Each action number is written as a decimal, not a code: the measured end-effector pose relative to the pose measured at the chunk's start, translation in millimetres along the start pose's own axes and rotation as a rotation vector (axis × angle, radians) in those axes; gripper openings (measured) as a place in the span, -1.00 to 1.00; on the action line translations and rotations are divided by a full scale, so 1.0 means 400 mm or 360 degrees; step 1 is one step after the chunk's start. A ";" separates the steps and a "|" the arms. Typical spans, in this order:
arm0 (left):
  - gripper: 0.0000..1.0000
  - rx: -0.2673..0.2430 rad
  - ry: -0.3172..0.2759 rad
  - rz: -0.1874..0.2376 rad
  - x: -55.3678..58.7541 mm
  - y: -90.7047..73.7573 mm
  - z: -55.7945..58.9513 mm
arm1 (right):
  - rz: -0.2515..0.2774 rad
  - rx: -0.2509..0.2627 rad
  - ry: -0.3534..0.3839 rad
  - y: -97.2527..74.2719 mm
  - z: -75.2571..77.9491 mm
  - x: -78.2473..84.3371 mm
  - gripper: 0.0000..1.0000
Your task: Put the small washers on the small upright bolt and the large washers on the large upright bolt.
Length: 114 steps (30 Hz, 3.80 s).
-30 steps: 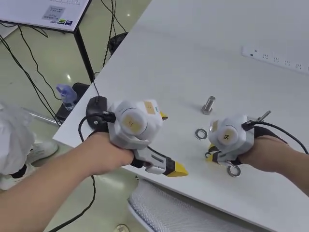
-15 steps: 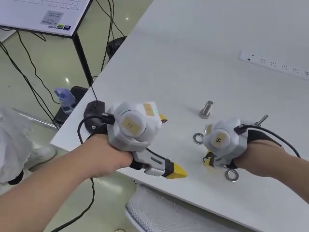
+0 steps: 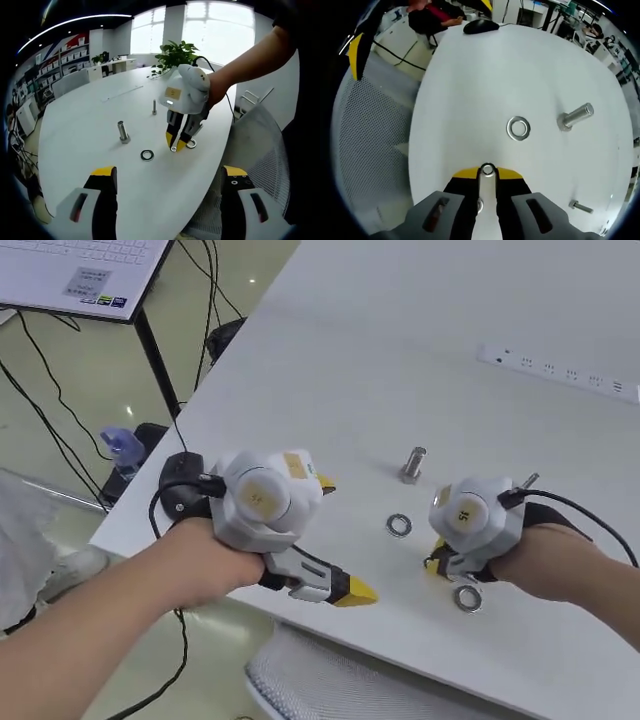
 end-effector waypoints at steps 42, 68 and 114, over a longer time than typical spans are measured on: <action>0.76 -0.0036 0.0000 -0.0003 -0.021 0.035 -0.011 | 0.0028 0.0271 0.0409 -0.255 0.246 0.229 -0.76; 0.71 -0.0053 -0.0008 -0.0006 -0.008 0.018 -0.027 | 0.0034 0.0322 0.0380 -0.243 0.350 0.183 -0.76; 0.70 -0.0037 -0.0051 -0.0019 0.008 0.025 -0.040 | -0.0045 0.0229 0.0350 -0.161 0.362 0.198 -0.75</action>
Point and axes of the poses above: the centre of the closed fingertips' face, and the gripper's own axes: y roughly forward along the fingers, z roughly to its right, x roughly out of its underside, the point moved 2 cm from there along -y, roughly backward along the fingers, and after that the axes turned 4 degrees about -x, right-handed, at the moved point
